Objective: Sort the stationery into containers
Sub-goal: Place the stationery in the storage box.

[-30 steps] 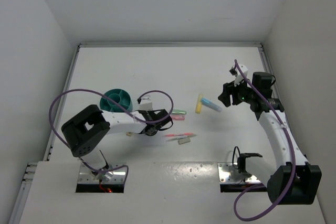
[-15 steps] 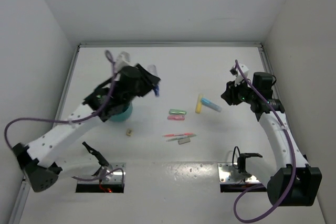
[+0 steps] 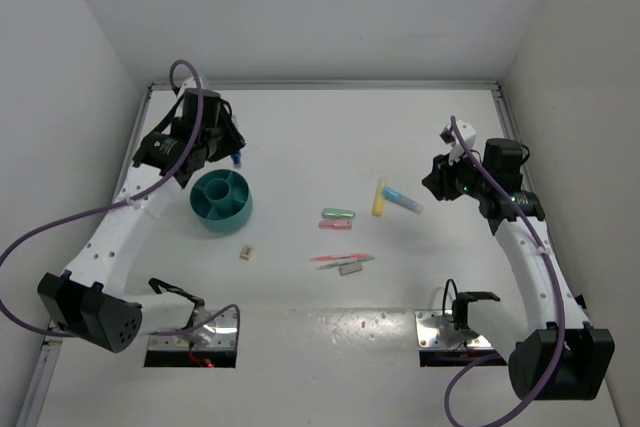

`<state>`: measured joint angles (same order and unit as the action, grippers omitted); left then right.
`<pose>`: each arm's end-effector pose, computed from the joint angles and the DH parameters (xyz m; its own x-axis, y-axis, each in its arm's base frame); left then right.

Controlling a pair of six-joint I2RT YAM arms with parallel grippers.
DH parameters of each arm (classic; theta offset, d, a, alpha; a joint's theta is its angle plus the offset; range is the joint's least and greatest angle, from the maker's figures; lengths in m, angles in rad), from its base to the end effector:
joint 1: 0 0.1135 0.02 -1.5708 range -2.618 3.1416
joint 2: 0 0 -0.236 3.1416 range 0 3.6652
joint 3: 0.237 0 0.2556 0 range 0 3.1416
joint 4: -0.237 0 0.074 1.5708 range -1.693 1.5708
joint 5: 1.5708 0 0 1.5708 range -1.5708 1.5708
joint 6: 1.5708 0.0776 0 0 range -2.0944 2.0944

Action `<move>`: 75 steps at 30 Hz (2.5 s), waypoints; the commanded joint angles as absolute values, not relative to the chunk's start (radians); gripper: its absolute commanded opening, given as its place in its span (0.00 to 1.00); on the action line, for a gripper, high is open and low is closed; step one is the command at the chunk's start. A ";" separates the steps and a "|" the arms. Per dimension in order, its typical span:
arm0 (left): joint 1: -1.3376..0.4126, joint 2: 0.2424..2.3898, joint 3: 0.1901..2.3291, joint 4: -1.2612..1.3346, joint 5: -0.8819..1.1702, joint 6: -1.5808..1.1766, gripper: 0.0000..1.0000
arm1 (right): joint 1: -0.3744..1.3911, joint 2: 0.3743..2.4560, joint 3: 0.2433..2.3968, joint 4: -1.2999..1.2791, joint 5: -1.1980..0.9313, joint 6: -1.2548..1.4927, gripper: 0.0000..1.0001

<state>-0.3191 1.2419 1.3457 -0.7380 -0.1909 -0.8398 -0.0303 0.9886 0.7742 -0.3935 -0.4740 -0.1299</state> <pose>0.2948 -0.0819 0.3333 -0.4969 -0.6057 -0.6215 -0.3101 0.7928 -0.5247 0.2641 0.0274 0.2347 -0.5211 -0.0995 -0.8477 -0.4186 0.8954 0.1522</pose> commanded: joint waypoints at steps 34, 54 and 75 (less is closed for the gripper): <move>-0.054 1.184 1.392 -0.812 0.321 -0.788 0.00 | -0.034 0.974 0.813 -0.371 -0.505 -0.138 0.35; 0.103 0.939 1.149 -0.905 0.311 -1.466 0.01 | -0.034 0.953 0.813 -0.371 -0.514 -0.138 0.35; 0.112 0.943 0.862 -0.729 0.259 -1.772 0.00 | -0.034 0.962 0.813 -0.371 -0.514 -0.138 0.35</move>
